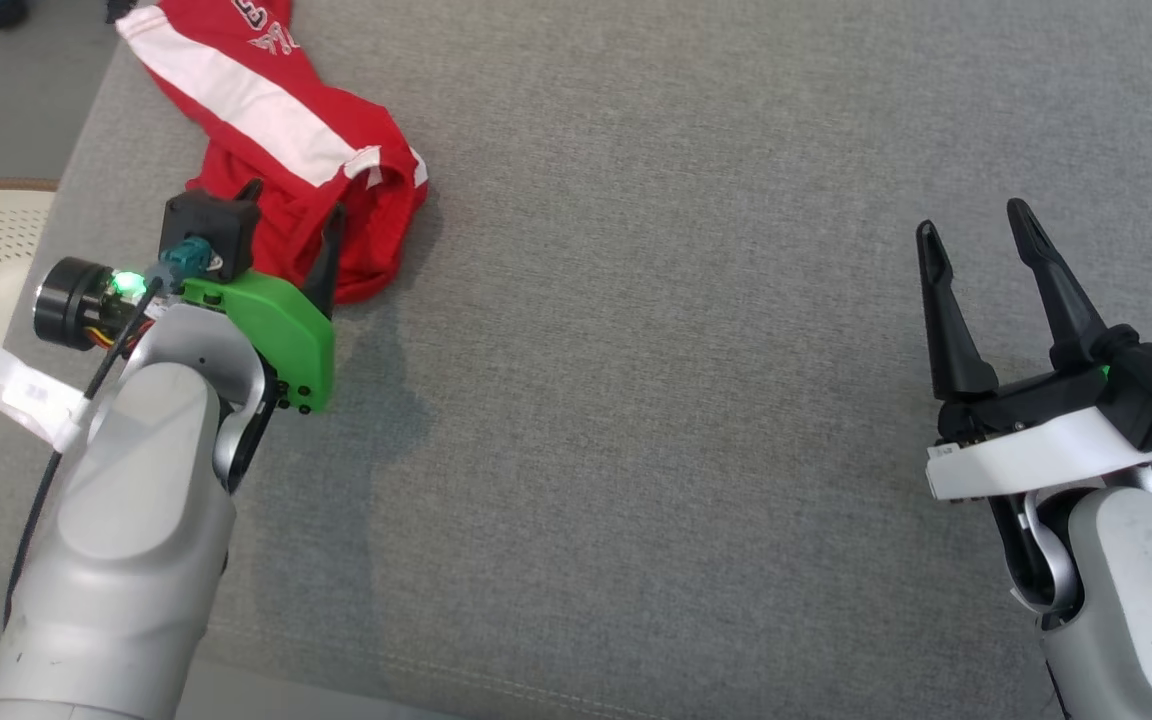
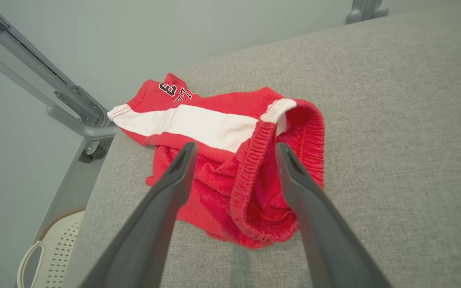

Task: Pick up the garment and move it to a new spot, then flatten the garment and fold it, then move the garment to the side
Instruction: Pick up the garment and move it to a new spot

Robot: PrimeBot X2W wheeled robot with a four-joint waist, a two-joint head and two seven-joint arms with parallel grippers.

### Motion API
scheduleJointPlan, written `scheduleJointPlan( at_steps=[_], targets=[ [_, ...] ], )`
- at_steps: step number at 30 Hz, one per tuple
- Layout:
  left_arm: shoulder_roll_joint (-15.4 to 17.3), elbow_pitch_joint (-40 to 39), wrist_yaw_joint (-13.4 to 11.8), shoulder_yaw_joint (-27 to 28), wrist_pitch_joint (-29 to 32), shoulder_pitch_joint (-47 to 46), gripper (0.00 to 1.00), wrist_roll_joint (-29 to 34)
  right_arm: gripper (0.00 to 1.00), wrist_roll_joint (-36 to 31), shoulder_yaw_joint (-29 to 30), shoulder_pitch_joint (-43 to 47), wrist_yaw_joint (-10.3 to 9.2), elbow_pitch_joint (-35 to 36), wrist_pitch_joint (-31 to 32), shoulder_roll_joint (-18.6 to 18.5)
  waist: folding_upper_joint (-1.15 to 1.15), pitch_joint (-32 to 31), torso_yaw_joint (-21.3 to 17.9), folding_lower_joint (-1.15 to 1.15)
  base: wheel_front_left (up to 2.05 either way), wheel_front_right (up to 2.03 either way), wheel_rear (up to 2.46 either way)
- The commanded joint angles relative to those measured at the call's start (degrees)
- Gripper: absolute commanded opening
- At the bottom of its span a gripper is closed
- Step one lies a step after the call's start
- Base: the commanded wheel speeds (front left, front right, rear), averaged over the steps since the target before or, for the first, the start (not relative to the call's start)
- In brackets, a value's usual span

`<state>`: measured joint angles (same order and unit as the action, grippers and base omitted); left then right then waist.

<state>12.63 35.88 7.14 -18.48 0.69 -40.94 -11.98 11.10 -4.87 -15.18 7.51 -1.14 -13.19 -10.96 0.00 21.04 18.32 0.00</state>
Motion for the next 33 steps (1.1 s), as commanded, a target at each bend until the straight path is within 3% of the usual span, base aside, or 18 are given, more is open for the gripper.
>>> scheduleJointPlan(
  at_steps=[1,8,15,16,17,26,33],
  targets=[
    [0.9,1.4,0.3,-0.8,0.9,-2.1,1.00,-0.7,1.00,0.5,-0.1,-0.9,-0.05,0.4,0.1,-0.2,0.00,3.7,-3.8,0.00,0.00,0.00,0.00],
    [3.8,10.4,0.3,-4.0,5.9,-8.7,1.00,-1.6,1.00,0.9,0.2,-1.7,-0.05,1.0,-0.1,-0.3,0.00,6.0,-6.5,0.00,0.00,0.00,0.00],
    [4.5,19.1,-0.3,-4.1,8.3,-12.0,1.00,-2.0,1.00,1.0,0.2,-1.7,-0.05,0.6,-0.6,-0.5,0.00,6.7,-7.7,0.00,0.00,0.00,0.00],
    [4.4,20.1,-0.7,-3.8,8.2,-12.2,0.28,-2.2,1.00,1.0,0.2,-1.7,-0.05,0.4,-0.6,-0.4,0.00,6.5,-7.7,0.00,0.00,0.00,0.00],
    [4.4,20.7,-1.0,-3.8,7.7,-12.4,0.00,-2.1,1.00,1.0,0.3,-1.6,-0.05,0.2,-0.7,-0.4,0.00,6.3,-7.7,0.00,0.00,0.00,0.00],
    [4.4,20.6,-4.2,-2.4,-6.6,-13.3,0.00,-2.8,1.00,0.7,-0.4,0.0,-0.05,-2.1,-1.3,0.7,0.00,0.1,-6.1,0.00,0.00,0.00,0.00],
    [4.6,14.8,-4.4,-1.2,-15.0,-11.3,0.00,-3.7,1.00,0.5,-0.6,1.7,-0.05,-3.8,-1.7,2.7,0.00,-6.1,-4.9,0.00,0.00,0.00,0.00]
  ],
)
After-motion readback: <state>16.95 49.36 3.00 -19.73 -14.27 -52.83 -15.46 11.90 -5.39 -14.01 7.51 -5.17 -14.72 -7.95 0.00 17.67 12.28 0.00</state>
